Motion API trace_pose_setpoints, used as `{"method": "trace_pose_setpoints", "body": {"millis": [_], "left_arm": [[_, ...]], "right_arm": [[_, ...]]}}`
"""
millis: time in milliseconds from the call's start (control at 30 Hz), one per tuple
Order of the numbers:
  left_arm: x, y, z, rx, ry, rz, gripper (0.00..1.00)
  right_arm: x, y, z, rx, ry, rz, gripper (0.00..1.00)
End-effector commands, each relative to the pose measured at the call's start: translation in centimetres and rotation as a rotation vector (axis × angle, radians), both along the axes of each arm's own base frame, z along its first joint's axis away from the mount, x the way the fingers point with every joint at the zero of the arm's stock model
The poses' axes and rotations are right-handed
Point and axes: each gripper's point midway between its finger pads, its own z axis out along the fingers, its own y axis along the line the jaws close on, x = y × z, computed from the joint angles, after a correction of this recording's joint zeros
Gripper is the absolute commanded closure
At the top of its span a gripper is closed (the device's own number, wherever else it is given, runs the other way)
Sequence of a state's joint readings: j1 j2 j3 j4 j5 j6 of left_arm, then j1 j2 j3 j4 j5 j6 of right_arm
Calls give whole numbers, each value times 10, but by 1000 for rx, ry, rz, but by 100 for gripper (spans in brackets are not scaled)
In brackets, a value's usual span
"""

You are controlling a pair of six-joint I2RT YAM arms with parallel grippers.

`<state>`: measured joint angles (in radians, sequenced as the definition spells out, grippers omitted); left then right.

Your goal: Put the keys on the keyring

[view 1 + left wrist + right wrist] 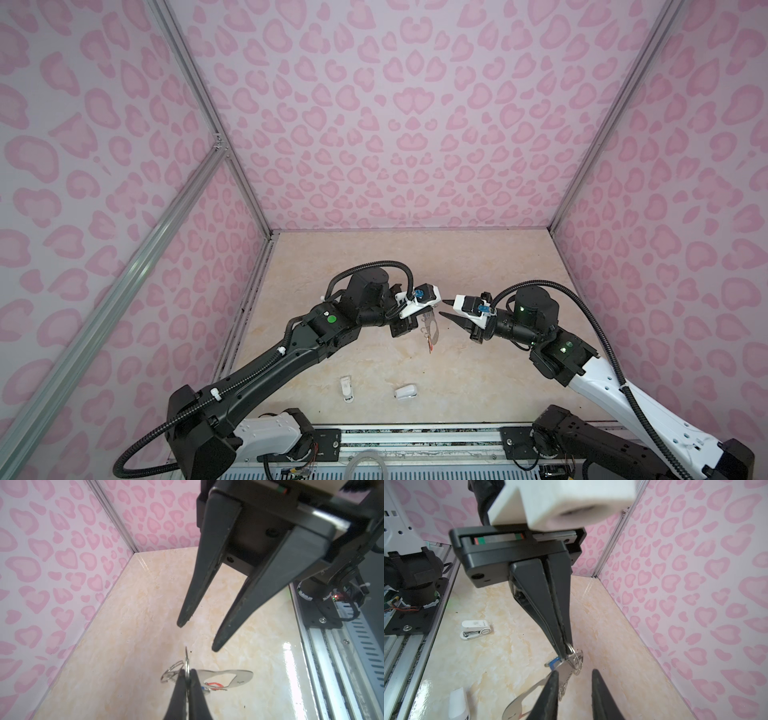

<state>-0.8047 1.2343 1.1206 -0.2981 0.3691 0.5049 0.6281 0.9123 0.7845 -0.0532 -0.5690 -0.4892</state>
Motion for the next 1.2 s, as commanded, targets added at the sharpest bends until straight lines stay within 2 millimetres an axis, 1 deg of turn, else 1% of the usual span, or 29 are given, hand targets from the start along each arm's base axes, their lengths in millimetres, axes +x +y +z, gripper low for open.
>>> {"method": "trace_pose_setpoints", "body": {"millis": [0, 333, 633, 933, 1167], "left_arm": [[5, 5, -6, 91, -35, 17, 96], [-2, -1, 1, 107, -52, -33, 96], [-10, -2, -2, 115, -53, -87, 96], [-13, -2, -4, 120, -62, -111, 96], [-18, -1, -1, 89, -73, -123, 96]], "right_arm": [[-1, 1, -4, -18, 29, 11, 73], [1, 12, -5, 8, 44, 48, 77], [2, 19, -4, 30, 48, 74, 79], [2, 24, -10, 30, 72, 98, 89], [-1, 23, -14, 24, 77, 102, 100]]}}
